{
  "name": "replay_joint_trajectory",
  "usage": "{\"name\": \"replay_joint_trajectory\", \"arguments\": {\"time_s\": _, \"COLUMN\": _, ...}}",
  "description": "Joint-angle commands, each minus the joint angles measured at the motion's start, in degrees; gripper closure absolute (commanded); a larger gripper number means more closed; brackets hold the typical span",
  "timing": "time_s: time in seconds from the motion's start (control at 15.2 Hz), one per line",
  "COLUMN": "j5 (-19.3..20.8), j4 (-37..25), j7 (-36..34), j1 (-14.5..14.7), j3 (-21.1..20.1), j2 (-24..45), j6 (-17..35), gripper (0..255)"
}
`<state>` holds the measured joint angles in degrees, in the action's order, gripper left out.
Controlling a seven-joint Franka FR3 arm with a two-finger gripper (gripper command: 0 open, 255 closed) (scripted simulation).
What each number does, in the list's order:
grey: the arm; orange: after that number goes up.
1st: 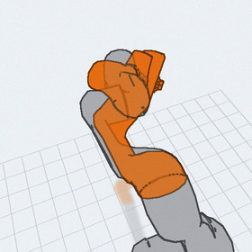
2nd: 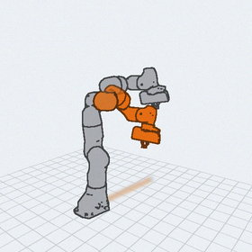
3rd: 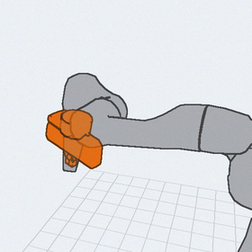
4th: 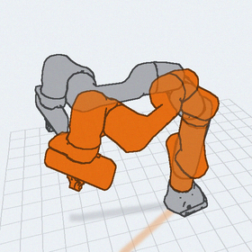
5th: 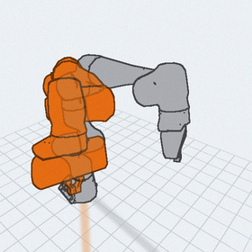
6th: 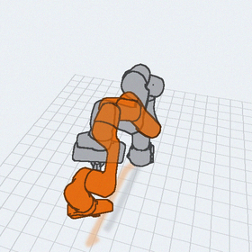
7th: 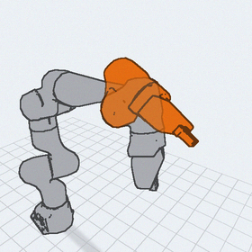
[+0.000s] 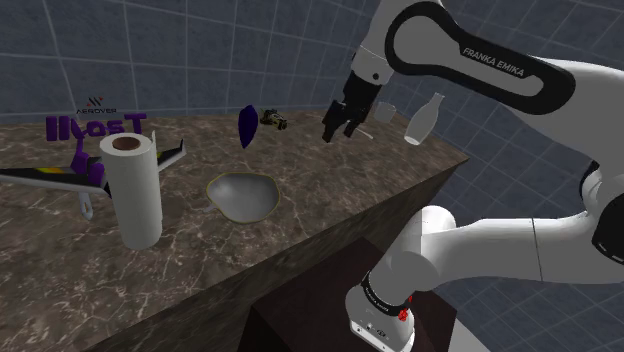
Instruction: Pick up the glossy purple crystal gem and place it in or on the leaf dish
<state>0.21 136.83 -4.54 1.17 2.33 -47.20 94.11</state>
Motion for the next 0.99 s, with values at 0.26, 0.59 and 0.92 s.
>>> {"name": "replay_joint_trajectory", "arguments": {"time_s": 0.26, "j5": -2.1, "j4": -6.7, "j7": -4.5, "j1": -0.1, "j3": -1.6, "j2": 10.6, "j6": 2.0, "gripper": 0}}
{"name": "replay_joint_trajectory", "arguments": {"time_s": 0.59, "j5": -4.0, "j4": -16.8, "j7": -9.7, "j1": -0.4, "j3": -2.9, "j2": 23.7, "j6": 2.7, "gripper": 0}}
{"name": "replay_joint_trajectory", "arguments": {"time_s": 0.92, "j5": -5.5, "j4": -28.9, "j7": -14.6, "j1": -0.6, "j3": -3.6, "j2": 36.8, "j6": 1.6, "gripper": 0}}
